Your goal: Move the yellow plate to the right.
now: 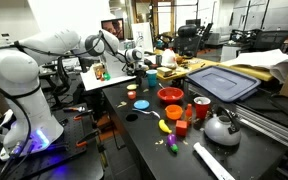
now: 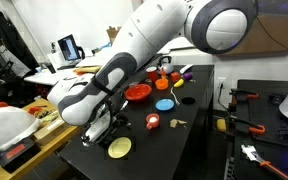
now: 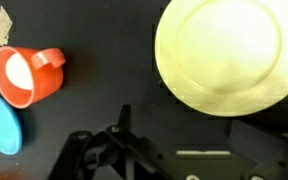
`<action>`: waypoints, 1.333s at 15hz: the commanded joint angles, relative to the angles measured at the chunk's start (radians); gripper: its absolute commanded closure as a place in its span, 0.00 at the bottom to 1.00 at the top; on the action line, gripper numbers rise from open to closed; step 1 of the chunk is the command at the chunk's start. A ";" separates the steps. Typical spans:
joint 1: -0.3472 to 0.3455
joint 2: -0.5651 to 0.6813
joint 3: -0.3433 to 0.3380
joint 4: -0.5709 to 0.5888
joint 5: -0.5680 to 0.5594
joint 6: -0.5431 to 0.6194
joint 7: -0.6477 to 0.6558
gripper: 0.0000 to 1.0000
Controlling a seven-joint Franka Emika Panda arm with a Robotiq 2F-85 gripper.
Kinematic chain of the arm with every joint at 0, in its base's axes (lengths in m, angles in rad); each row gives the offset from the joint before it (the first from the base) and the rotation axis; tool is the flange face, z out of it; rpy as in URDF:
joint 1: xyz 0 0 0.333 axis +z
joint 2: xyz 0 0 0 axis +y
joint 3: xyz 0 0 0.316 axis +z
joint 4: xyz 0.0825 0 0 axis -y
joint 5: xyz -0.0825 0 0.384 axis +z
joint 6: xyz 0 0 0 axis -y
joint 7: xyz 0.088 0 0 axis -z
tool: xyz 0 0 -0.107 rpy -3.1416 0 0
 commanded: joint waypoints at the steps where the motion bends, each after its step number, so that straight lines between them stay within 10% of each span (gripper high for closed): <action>1: -0.014 -0.011 -0.004 -0.043 0.015 -0.017 0.045 0.00; 20: 0.072 -0.113 0.039 -0.076 0.014 0.038 0.061 0.00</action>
